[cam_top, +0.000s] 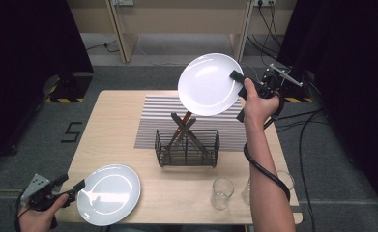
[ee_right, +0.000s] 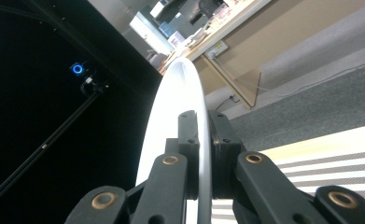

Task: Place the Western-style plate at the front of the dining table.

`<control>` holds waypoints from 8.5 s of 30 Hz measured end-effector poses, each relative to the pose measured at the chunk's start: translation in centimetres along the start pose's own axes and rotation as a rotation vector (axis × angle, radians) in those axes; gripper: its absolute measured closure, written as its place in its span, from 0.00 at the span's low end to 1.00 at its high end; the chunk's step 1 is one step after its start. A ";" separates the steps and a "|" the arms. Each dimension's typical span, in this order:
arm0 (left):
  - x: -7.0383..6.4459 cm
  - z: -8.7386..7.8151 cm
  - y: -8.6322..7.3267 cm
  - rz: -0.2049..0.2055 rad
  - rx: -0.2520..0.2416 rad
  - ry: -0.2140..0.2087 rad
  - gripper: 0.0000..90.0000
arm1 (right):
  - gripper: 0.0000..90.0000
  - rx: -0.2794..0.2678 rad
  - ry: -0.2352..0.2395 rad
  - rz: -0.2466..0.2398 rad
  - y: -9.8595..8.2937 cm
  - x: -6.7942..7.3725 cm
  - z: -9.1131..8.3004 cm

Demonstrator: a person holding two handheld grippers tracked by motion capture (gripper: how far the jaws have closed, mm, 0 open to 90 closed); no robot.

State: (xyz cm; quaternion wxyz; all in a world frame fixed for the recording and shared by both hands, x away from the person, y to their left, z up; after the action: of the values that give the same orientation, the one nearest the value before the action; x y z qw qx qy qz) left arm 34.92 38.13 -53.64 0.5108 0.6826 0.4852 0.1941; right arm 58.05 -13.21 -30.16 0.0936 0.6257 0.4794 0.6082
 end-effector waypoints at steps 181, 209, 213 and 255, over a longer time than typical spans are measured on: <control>-0.1 0.6 -0.4 -0.001 0.012 -0.013 0.22 | 0.95 0.266 -0.308 0.195 -9.5 -14.3 11.8; -0.1 0.7 -0.5 -0.001 0.014 -0.014 0.22 | 0.95 0.300 -0.330 0.207 -11.0 -15.3 12.3; 0.0 0.6 -0.5 -0.002 0.016 -0.013 0.22 | 0.95 0.301 -0.330 0.202 -11.1 -15.3 12.4; 0.0 0.6 -0.6 -0.002 0.018 -0.014 0.22 | 0.94 0.326 -0.342 0.242 -12.9 -16.5 12.9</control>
State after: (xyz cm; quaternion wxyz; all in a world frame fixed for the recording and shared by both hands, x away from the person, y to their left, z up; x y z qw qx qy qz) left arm 35.09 37.86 -54.43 0.5083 0.6881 0.4838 0.1845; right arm 66.06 -12.25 -53.45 -0.0025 0.7791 0.4699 0.4150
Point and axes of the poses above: each handheld gripper's, and its own axes: z roughly forward along the jaws, y roughly out of its top, x roughly to its left, the point moved 10 cm from there along z, roughly forward along the jaws, and after that the axes turned 10 degrees about -y, right-handed, at the moved point
